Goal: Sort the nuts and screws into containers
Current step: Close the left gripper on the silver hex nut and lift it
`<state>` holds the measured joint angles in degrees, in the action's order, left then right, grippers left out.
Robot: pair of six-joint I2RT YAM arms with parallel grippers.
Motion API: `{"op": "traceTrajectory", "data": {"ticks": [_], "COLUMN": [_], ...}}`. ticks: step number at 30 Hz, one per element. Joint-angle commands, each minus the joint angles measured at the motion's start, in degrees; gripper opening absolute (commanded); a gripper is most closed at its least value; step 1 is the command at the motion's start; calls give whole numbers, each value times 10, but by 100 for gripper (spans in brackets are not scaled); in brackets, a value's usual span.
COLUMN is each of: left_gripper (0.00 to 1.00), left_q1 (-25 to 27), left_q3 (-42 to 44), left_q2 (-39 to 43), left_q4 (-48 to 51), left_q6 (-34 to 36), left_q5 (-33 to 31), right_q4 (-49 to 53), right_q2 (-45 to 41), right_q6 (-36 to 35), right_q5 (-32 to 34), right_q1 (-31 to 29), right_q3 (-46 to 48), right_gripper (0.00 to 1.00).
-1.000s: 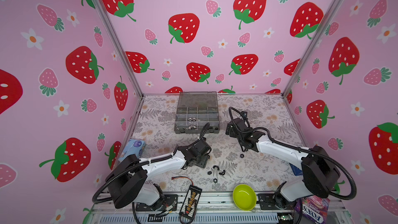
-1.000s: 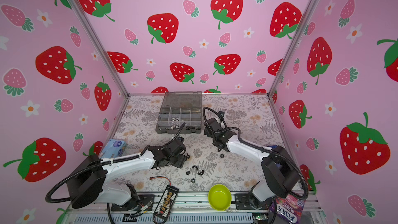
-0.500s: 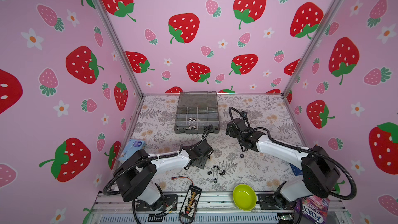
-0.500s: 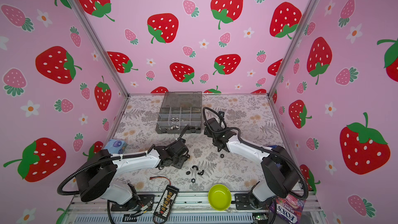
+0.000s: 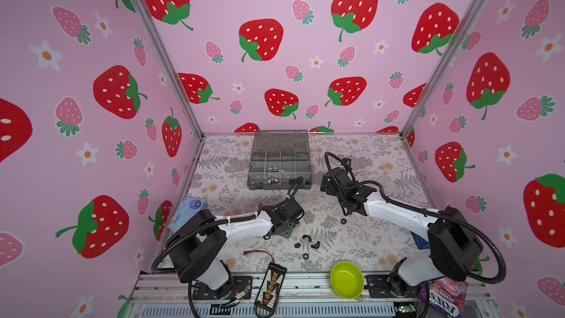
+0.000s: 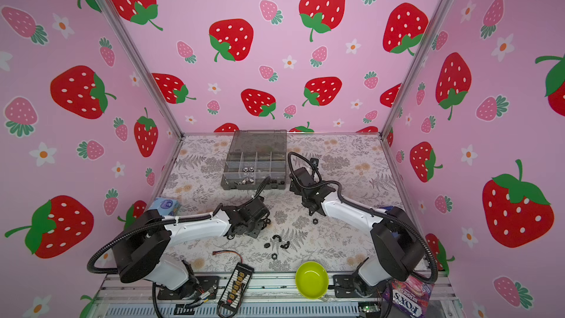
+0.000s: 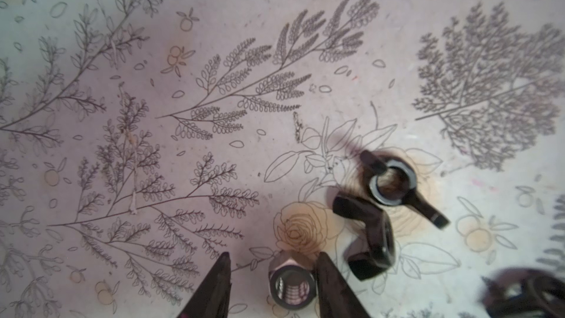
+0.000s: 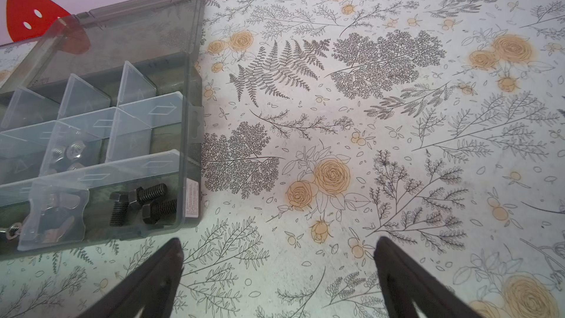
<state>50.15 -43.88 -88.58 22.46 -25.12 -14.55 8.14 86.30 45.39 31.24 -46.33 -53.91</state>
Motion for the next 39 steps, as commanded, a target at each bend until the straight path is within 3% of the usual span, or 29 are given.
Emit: {"op": "traceTrajectory", "data": {"ticks": [1,7,27,30,39], "left_gripper": [45,43,41,35,33], "left_q1": [2,2,-2,-2,-8], "left_q3": [-17,-20,-42,-41,-42], "left_q2": [-7,-22,-49,-51,-52], "left_q4": [33,48,115,118,123], "left_q6": [-8,-15,-35,-35,-40], "left_q5": [5,42,47,47,50], "right_q4": [11,12,13,13,14], "right_q2": [-3,-6,-4,1,0], "right_q6": [14,15,15,14,10], "right_q5": [11,13,10,7,7], "right_q1": [3,3,4,3,4], "right_q3": [4,8,3,-1,-5], "right_gripper": [100,100,100,100,100]}}
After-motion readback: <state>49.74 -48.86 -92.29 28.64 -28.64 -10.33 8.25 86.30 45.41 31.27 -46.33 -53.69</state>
